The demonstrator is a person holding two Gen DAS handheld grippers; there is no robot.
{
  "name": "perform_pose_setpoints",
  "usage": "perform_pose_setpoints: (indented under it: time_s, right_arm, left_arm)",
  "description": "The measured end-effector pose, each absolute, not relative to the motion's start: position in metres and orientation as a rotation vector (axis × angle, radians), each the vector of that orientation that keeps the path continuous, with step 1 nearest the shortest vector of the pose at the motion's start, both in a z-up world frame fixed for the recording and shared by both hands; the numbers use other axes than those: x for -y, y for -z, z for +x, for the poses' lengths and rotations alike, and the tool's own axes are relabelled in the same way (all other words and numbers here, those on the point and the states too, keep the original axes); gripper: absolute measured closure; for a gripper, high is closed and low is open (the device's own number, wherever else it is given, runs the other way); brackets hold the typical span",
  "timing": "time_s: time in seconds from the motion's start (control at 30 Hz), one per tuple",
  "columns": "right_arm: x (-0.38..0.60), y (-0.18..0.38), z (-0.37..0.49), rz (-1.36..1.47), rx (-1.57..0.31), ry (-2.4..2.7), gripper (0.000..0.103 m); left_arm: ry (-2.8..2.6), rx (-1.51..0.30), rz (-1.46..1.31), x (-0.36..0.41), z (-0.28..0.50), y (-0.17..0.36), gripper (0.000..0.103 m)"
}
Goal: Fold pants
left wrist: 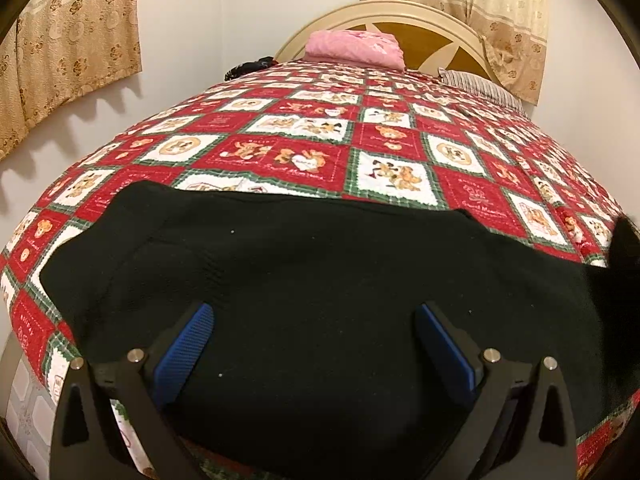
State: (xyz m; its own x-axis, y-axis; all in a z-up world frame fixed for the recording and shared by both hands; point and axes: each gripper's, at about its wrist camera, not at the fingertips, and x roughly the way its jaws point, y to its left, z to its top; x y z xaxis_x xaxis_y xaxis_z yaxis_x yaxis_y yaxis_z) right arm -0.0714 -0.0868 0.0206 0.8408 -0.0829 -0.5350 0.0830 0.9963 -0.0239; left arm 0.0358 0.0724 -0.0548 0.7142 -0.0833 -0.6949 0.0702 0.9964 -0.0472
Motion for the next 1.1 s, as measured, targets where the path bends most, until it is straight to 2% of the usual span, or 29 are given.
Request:
perform_pose_setpoints:
  time_s: [0.17,0.33,0.4,0.47,0.5,0.7,0.87,0.97,1.1]
  right_arm:
    - [0.052,0.009,-0.061,-0.098,-0.619,0.048,0.089]
    - [0.047,0.015,-0.061,-0.152,-0.632,0.038,0.086]
    - [0.045,0.014,-0.066,-0.150,-0.641,0.003,0.073]
    - [0.040,0.014,-0.073,-0.160,-0.655,-0.049,0.065]
    - [0.039,0.014,-0.076,-0.176,-0.658,-0.061,0.065]
    - [0.048,0.001,-0.091,-0.125,-0.718,-0.178,0.065]
    - [0.100,-0.031,-0.076,0.146,-0.599,-0.114,0.065]
    - [0.119,-0.026,-0.036,0.183,-0.638,0.007,0.085]
    - [0.118,-0.005,0.005,0.206,-0.737,0.038,0.086]
  left_arm:
    - [0.088,-0.770,-0.018,-0.073,0.036,0.055,0.000]
    - [0.086,-0.771,-0.017,-0.073,0.036,0.055,0.000]
    - [0.088,-0.772,-0.016,-0.073,0.037,0.055,0.000]
    - [0.089,-0.773,-0.015,-0.073,0.037,0.055,0.000]
    - [0.089,-0.773,-0.014,-0.072,0.037,0.055,0.000]
    - [0.089,-0.772,-0.016,-0.073,0.037,0.055,0.000]
    - [0.084,-0.775,-0.010,-0.073,0.038,0.055,0.000]
    - [0.084,-0.778,-0.007,-0.073,0.039,0.056,0.000]
    - [0.084,-0.776,-0.008,-0.073,0.039,0.056,0.000]
